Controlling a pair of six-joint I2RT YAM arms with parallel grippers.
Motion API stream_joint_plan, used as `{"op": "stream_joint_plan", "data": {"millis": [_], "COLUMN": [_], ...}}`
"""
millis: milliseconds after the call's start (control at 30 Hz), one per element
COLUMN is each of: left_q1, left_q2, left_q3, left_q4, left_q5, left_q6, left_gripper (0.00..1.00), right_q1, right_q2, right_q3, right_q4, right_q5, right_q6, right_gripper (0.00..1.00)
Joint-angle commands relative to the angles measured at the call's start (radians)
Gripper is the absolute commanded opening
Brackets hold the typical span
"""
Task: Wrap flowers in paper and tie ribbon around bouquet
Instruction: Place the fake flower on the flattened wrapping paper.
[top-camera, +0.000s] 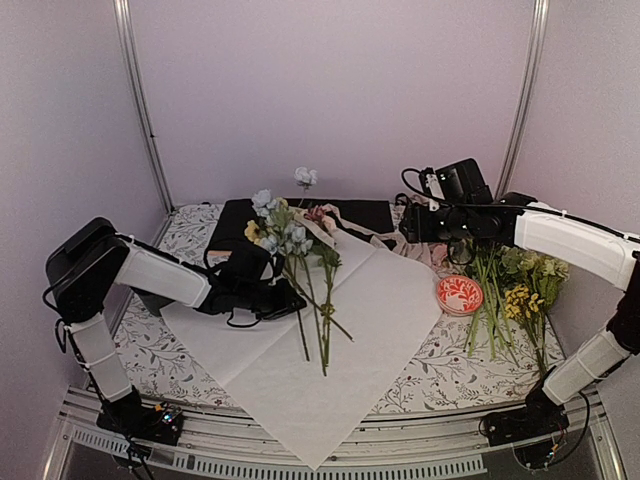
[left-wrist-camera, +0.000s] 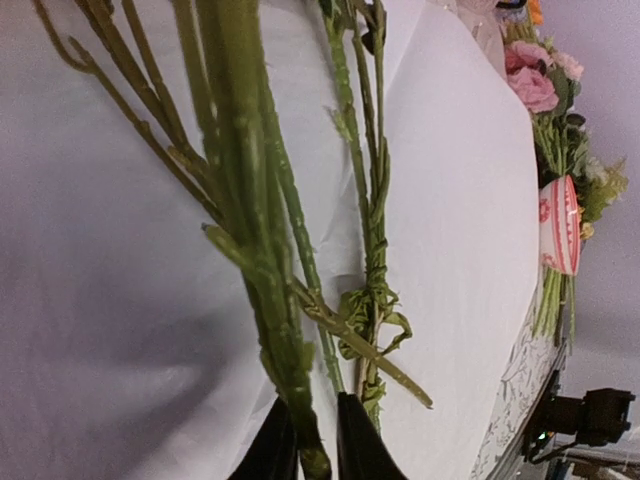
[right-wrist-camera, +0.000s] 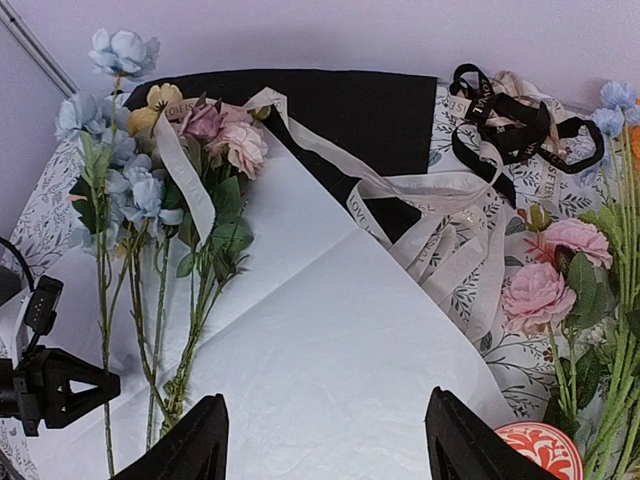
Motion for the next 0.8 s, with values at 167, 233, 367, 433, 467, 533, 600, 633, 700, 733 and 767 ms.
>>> {"op": "stream_joint_plan", "data": {"millis": [167,233,367,433,467,533,600,633,700,733,767], "left_q1": [-0.023,-0.031,-0.056,-0.066,-0.072,-0.08,-0.084,-0.085,-0.084,-0.084,-0.085], "left_q2": [0.001,-0.007,-0.037,-0.061,-0.076,-0.107,-0.14,-0.154,-0.182,-0.195,-0.207], "left_q3": [0.026,0.033,0.056,0.062,0.063,0.065,0.069,0.071,0.074,0.076,0.079], "left_q4": [-0.101,-0.132,-0.201,-0.236,-0.247,-0.267,-0.287,-0.295,-0.311,-0.317,-0.323], "left_q5": [-0.054,-0.075,-0.125,-0.15,-0.166,-0.192,-0.215,-0.225,-0.25,-0.262,-0.277], "left_q6": [0.066,0.08,0.107,0.118,0.125,0.136,0.147,0.153,0.168,0.178,0.195], "left_gripper": [0.32,0.34,0.38,0.42,0.44,0.48,0.51,0.53,0.6,0.63,0.67], "right_q1": [-0.021,-0.03,-0.058,-0.071,-0.077,-0.089,-0.103,-0.113,-0.139,-0.154,-0.172], "right_q2": [-0.056,-0.062,-0.08,-0.091,-0.095,-0.097,-0.099,-0.1,-0.101,-0.102,-0.104], "right_q3": [0.017,0.015,0.013,0.009,0.007,0.008,0.007,0.006,0.003,-0.001,-0.004], "right_q4": [-0.041,-0.049,-0.068,-0.071,-0.074,-0.083,-0.093,-0.099,-0.115,-0.124,-0.134], "right_q5": [0.063,0.076,0.086,0.08,0.08,0.081,0.081,0.08,0.077,0.076,0.072], "right_q6": [-0.022,-0.025,-0.021,-0.021,-0.022,-0.025,-0.025,-0.024,-0.021,-0.019,-0.016], "right_gripper": [0.7,0.71,0.71,0.71,0.71,0.71,0.72,0.72,0.72,0.72,0.72]}}
